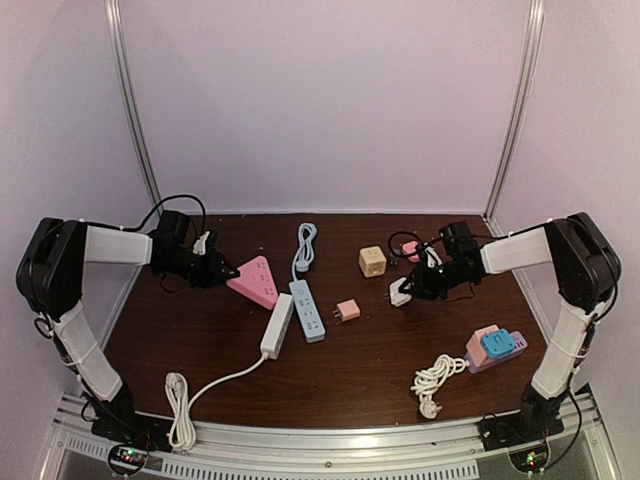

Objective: Pull the plug off the socket

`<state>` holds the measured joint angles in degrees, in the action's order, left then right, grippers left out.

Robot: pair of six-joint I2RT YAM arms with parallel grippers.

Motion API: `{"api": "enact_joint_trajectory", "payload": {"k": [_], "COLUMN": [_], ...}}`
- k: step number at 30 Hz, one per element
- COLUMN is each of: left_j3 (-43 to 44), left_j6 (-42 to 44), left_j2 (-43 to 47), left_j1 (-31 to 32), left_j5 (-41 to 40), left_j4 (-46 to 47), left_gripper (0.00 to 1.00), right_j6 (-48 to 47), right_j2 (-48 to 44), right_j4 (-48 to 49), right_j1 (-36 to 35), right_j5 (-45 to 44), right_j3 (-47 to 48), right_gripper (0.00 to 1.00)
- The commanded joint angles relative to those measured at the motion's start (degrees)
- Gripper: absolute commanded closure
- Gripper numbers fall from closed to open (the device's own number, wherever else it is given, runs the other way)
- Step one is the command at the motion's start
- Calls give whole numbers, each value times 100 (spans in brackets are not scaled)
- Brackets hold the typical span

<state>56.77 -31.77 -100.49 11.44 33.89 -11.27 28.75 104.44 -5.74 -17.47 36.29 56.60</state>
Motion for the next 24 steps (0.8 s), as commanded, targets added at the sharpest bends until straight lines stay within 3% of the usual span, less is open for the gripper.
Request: {"api": "enact_joint_trajectory", "payload": {"k": [1, 10, 18, 24], "left_j3": [-412, -404, -370, -265], "left_j6": [483, 470, 479, 470], "left_j2": [-465, -510, -484, -477], "left_j1": [7, 7, 7, 7], "left_j5": [-1521, -1543, -1452, -1455], "left_j4": [-919, -880, -842, -849], "left_gripper": [100, 97, 74, 59], "right_j6": [-48, -196, -314, -359], "right_j2": [63, -215, -728, -1302], "right_j4": [-112, -378, -735, -1065], "right_j1": [42, 35, -41, -147], "right_j5": [-388, -837, -1355, -1839], "right_j3": [-115, -103, -97, -113], "right_gripper": [72, 48, 24, 16]}}
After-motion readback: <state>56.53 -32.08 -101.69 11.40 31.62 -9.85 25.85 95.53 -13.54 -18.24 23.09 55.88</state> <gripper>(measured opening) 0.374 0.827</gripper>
